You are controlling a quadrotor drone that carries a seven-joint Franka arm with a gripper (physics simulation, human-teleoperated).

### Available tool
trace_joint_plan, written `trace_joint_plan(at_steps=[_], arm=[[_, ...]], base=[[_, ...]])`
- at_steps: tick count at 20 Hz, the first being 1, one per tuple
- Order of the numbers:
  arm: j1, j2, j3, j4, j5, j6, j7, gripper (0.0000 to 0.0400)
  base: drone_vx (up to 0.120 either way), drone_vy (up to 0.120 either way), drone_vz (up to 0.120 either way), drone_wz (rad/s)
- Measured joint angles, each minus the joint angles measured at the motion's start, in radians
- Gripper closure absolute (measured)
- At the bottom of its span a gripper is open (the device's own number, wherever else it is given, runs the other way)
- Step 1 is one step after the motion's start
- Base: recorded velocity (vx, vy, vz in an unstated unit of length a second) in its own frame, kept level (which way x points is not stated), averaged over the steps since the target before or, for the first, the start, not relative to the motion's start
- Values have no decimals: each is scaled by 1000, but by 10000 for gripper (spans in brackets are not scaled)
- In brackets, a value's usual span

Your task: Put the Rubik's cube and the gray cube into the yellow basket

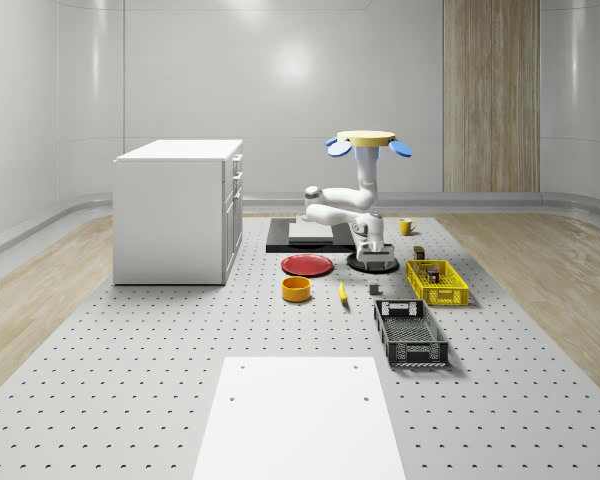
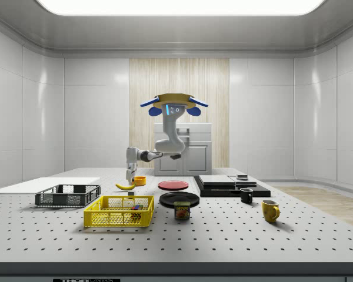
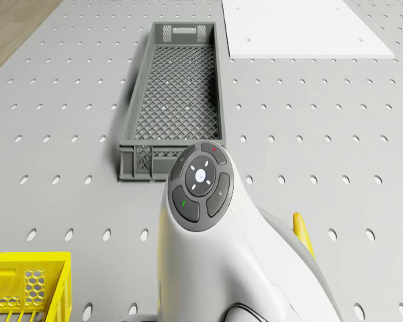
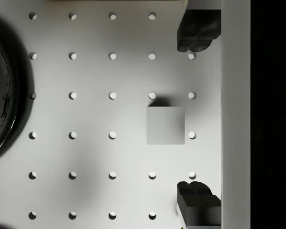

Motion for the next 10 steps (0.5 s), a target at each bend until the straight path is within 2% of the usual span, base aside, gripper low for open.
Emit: trace_joint_plan(at_steps=[1,7,10], arm=[[0,0,0,0,0,0,0,0],[-1,-2,0,0,1,2,0,0],[-1,-3,0,0,1,2,1,0]], base=[[0,0,0,0],[0,0,-120,0],[0,-67,-120,0]])
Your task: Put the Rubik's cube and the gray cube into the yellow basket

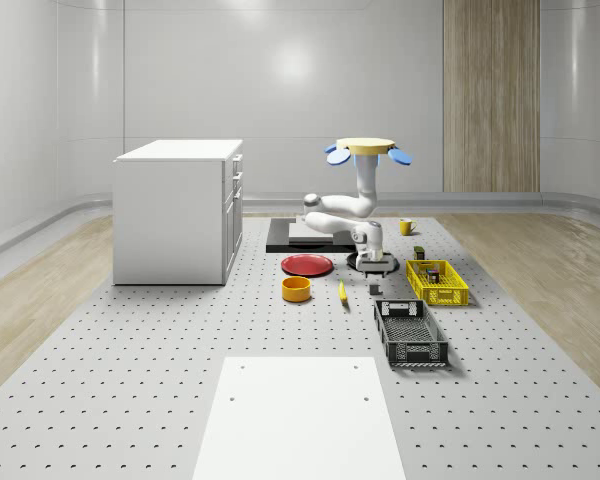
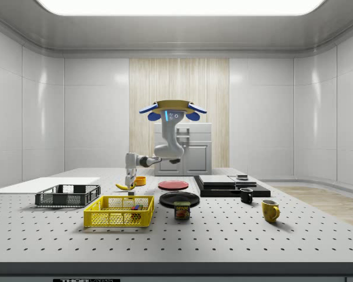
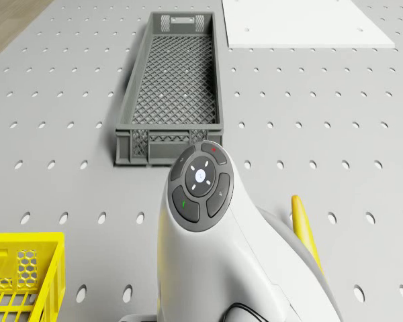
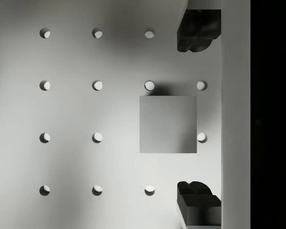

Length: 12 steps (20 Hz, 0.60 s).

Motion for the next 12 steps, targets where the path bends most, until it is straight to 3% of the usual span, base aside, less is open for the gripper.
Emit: trace_joint_plan(at_steps=[12], arm=[[-18,-1,-96,32,-90,41,-1,0]], base=[[0,0,-7,0]])
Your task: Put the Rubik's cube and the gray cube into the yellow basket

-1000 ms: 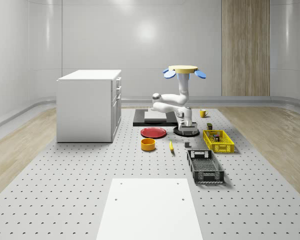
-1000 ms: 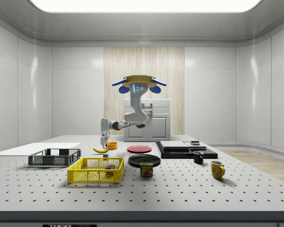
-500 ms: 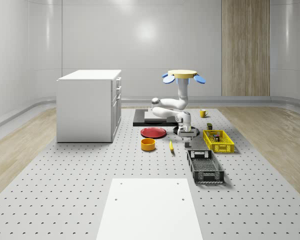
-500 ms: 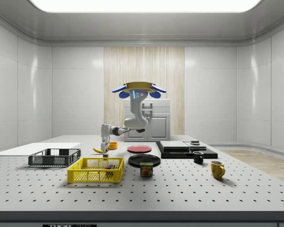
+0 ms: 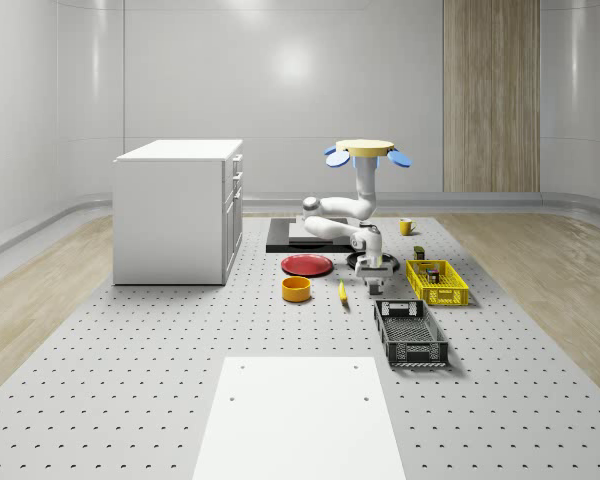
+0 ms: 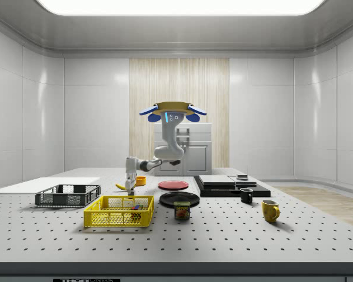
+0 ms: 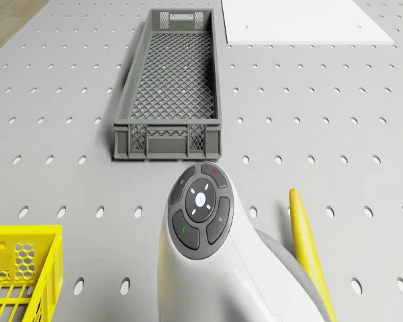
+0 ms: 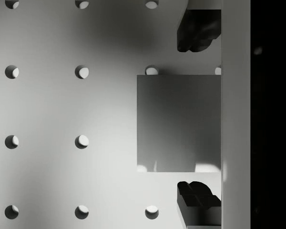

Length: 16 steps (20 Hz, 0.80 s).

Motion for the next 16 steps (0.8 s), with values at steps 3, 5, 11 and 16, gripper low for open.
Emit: trace_joint_plan(at_steps=[3,5,11,16], arm=[[-5,3,-26,10,-24,9,-1,0],[-4,4,-36,15,-34,14,-5,0],[1,9,-51,21,-50,16,-13,66],[4,14,-55,22,-55,14,-16,126]], base=[[0,0,0,0],[0,0,0,0],[0,0,0,0],[0,0,0,0]])
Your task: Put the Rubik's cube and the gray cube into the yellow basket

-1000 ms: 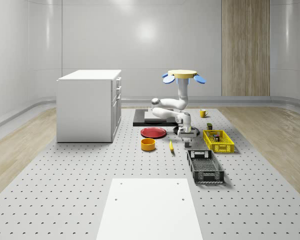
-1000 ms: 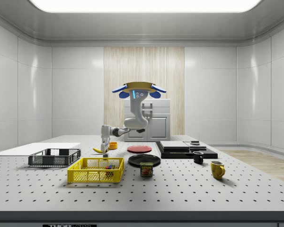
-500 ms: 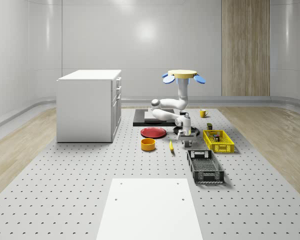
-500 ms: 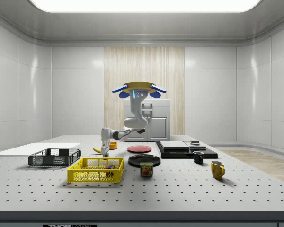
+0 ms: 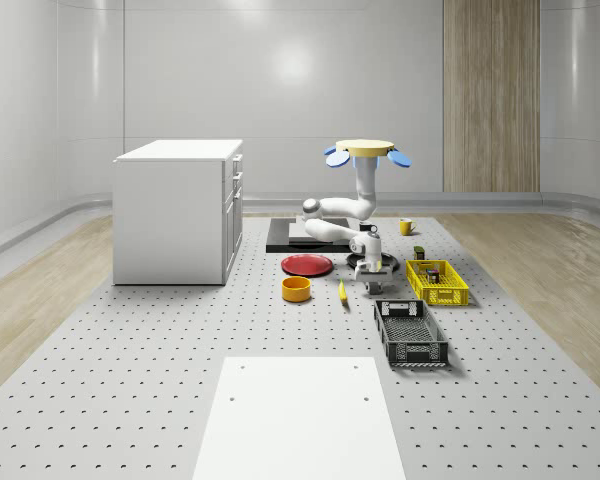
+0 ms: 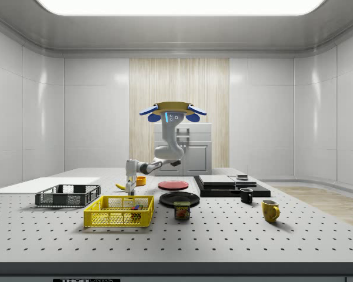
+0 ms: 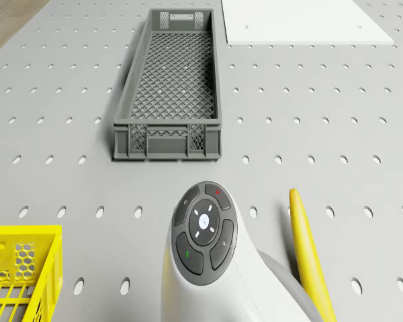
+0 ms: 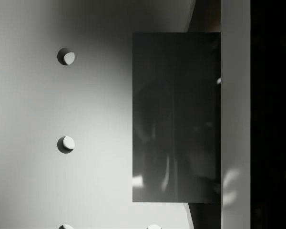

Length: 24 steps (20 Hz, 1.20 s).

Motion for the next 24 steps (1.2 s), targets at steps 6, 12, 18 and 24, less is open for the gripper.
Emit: trace_joint_plan(at_steps=[6,12,18,24], arm=[[3,5,-2,0,-4,-5,-3,145],[10,9,14,-8,10,-17,-4,149],[26,10,86,-37,76,-51,-4,150],[34,9,138,-53,126,-72,-2,150]], base=[[0,0,0,0],[0,0,0,0],[0,0,87,0],[0,0,120,0]])
